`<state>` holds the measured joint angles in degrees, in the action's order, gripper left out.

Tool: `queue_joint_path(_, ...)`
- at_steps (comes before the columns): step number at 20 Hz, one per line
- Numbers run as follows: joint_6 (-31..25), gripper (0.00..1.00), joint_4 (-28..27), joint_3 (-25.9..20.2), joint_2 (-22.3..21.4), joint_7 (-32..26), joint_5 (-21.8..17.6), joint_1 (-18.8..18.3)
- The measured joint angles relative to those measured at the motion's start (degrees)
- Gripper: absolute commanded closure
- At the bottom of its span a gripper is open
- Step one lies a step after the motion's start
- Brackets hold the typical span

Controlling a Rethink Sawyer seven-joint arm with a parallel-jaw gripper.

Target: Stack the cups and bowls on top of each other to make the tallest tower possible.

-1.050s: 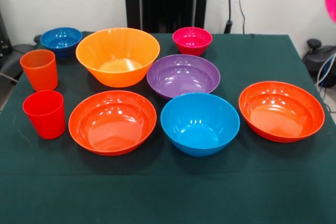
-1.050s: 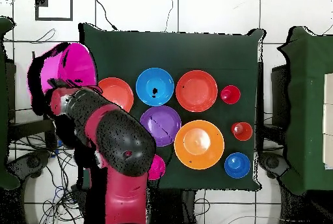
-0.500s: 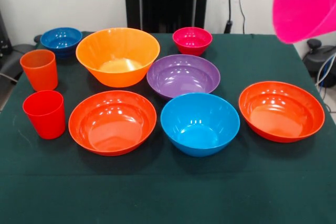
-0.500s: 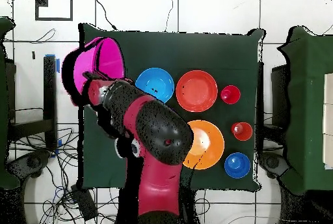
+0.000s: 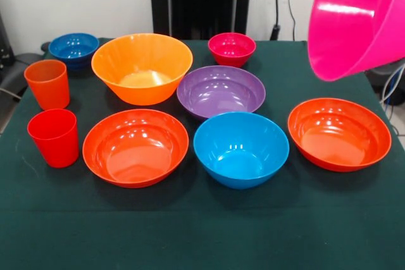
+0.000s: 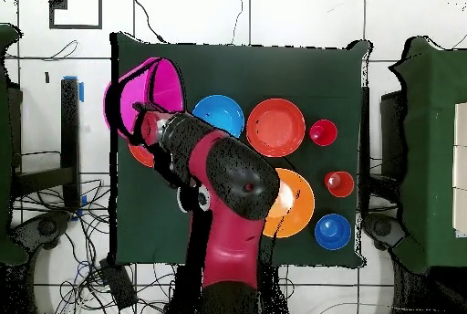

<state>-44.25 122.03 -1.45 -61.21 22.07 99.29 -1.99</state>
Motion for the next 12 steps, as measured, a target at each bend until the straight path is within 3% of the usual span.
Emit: queue_joint_path(12, -8.08, 1.00, -0.19, 0.21, 7.14, -13.77, 5.10, 2.48)
